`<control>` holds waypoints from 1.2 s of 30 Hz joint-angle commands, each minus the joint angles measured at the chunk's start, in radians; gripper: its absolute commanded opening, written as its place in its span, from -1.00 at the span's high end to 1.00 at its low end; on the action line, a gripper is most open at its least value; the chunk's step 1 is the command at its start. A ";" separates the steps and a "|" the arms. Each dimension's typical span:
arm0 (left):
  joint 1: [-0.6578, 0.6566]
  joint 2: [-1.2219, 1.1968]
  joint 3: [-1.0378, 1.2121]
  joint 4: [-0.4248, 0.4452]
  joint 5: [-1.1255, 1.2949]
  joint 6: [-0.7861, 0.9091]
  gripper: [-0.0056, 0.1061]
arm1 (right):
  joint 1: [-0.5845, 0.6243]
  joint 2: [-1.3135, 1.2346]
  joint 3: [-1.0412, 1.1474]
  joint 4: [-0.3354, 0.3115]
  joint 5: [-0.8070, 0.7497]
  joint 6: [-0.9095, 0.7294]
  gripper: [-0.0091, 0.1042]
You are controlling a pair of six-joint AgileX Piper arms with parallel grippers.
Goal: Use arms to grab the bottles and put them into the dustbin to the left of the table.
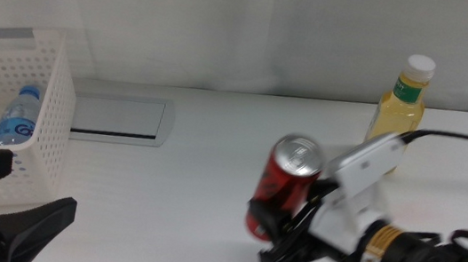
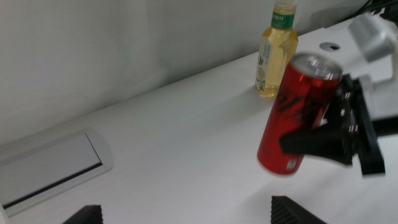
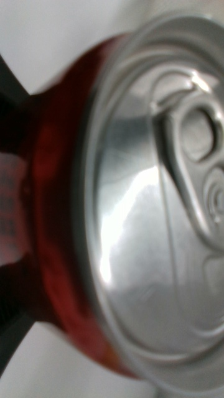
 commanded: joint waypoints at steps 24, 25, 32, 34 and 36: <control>-0.007 -0.007 0.006 -0.009 0.023 -0.007 -0.38 | 0.064 0.111 -0.017 0.072 -0.012 -0.035 -0.97; -0.007 -0.007 0.006 -0.009 0.023 -0.007 -0.38 | 0.064 0.089 -0.017 0.084 0.013 -0.059 -0.97; -0.007 -0.007 0.006 -0.009 0.023 -0.007 -0.38 | 0.064 -0.104 -0.017 0.252 0.210 -0.245 -0.97; -0.007 -0.007 0.006 -0.009 0.023 -0.007 -0.38 | 0.062 -0.173 -0.017 0.344 0.264 -0.342 -0.97; -0.007 -0.007 0.006 -0.009 0.021 -0.007 -0.38 | 0.052 -0.235 -0.017 0.445 0.316 -0.443 -0.97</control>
